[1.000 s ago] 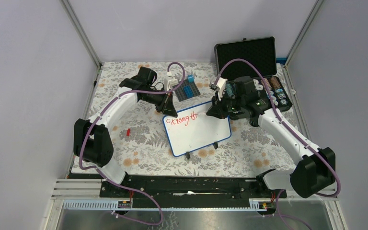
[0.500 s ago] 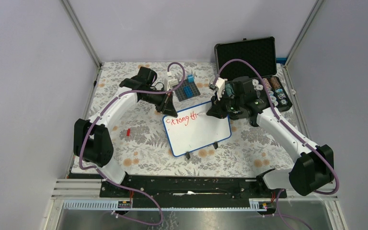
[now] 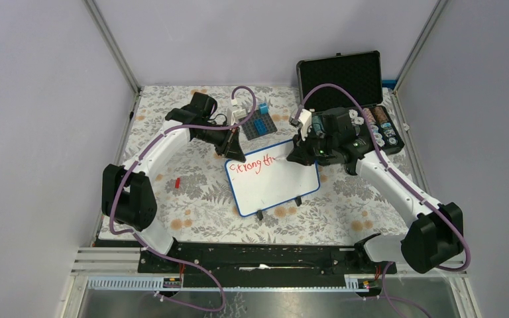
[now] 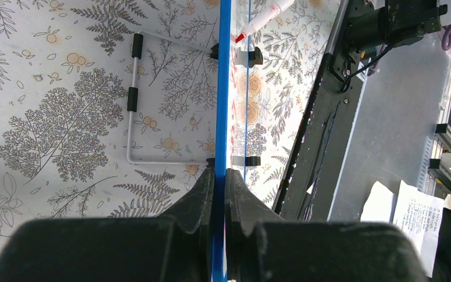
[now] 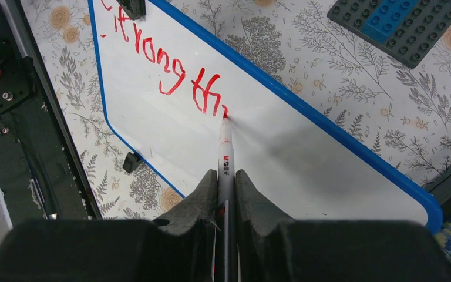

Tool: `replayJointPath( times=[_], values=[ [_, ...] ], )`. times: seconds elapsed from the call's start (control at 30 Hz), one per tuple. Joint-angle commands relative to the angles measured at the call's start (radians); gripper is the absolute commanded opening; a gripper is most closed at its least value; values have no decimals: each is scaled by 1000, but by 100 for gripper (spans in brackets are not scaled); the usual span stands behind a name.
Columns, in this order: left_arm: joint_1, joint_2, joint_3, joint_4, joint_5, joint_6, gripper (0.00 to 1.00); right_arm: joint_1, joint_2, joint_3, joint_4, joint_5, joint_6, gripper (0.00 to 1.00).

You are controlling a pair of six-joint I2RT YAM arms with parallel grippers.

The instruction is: Write a sentence on the whiteboard

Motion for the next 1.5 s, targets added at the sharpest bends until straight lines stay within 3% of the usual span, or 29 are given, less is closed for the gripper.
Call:
replayJointPath(
  times=[0.0,1.17,1.47],
  values=[
    [-4,-8,0,33,-35,22,0,5,-31,-19,4,15,-22,0],
    [-4,-6,-1,33,-38,22,0,-20,-21,35,15,42,-5,0],
    [-4,-9,-2,33,-38,24,0,-30,-54,46,-56,-45,-19,0]
  ],
)
